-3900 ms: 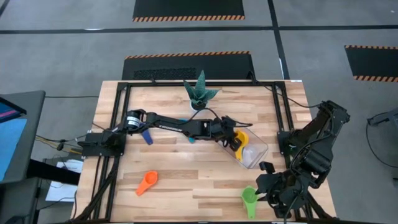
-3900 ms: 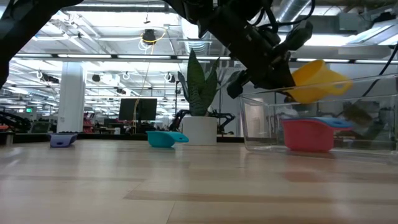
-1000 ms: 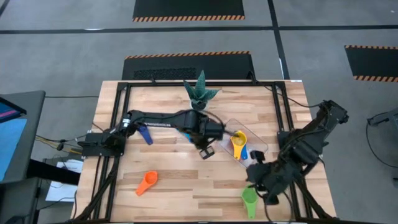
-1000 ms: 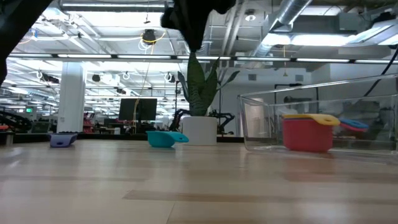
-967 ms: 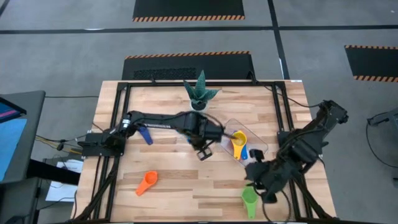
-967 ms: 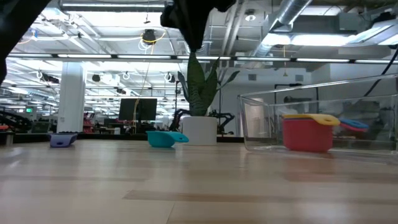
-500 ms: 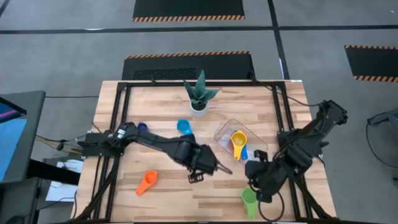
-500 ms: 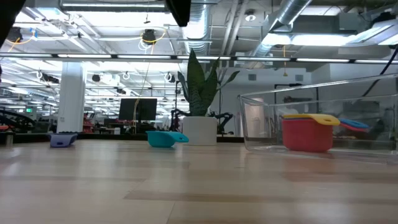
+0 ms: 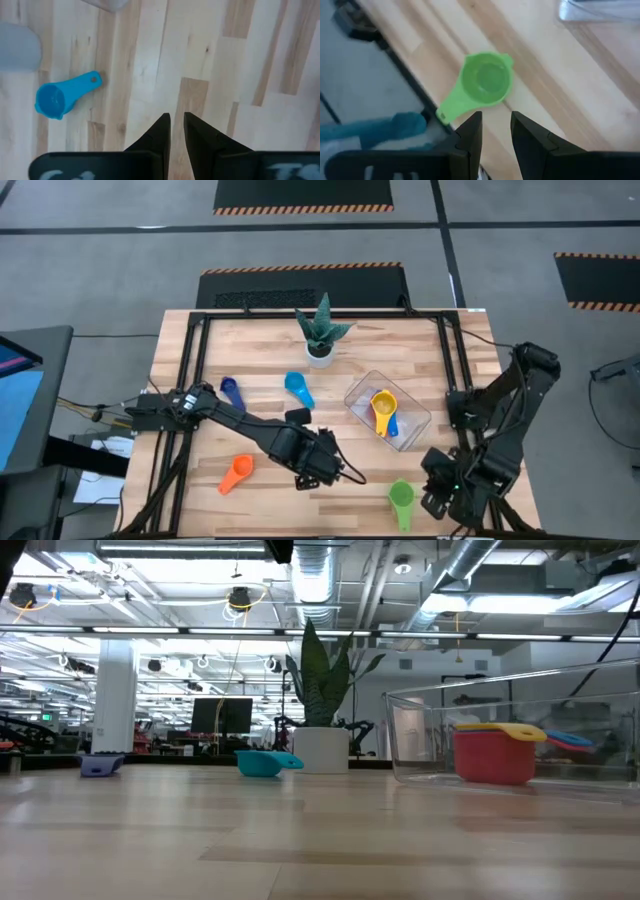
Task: Nest measuring cups in basket
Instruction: Stack the green measuring cup on top of the yellow measuring cup
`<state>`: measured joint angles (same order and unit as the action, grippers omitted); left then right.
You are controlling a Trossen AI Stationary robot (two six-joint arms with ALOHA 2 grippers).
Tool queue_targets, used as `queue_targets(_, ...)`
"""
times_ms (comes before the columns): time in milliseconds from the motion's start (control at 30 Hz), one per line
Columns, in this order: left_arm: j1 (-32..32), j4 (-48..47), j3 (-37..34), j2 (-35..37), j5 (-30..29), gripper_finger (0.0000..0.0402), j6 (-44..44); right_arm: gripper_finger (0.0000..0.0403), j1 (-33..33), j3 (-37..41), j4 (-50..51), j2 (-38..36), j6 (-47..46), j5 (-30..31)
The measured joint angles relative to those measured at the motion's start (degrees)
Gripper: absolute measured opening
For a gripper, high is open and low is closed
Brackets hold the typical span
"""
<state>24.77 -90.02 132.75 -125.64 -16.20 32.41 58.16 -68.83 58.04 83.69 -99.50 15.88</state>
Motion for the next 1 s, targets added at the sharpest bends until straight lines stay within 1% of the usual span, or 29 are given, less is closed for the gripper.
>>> queue_targets(200,-0.13,0.0,0.0,0.0,-2.63,0.0042,-0.24,0.0127,-0.25,6.6,-4.32,0.06,-1.03,0.54)
queue_targets(400,-0.13,0.0,0.0,0.0,-2.93,0.0042,-1.51,0.0127,-1.58,12.02,-13.39,0.01,-1.19,0.85)
queue_targets(633,-0.13,0.0,0.0,0.0,-3.66,0.0042,-1.58,0.0127,-2.02,15.43,-17.14,0.01,1.5,0.83)
queue_targets(867,-0.13,0.0,0.0,-0.02,-4.0,0.0042,-1.58,0.0127,-2.02,18.77,-23.05,0.03,2.74,0.76)
queue_targets(1000,-0.13,0.0,0.0,-0.02,-4.0,0.0042,-1.95,0.0127,-1.94,21.15,-28.26,0.03,5.67,0.56)
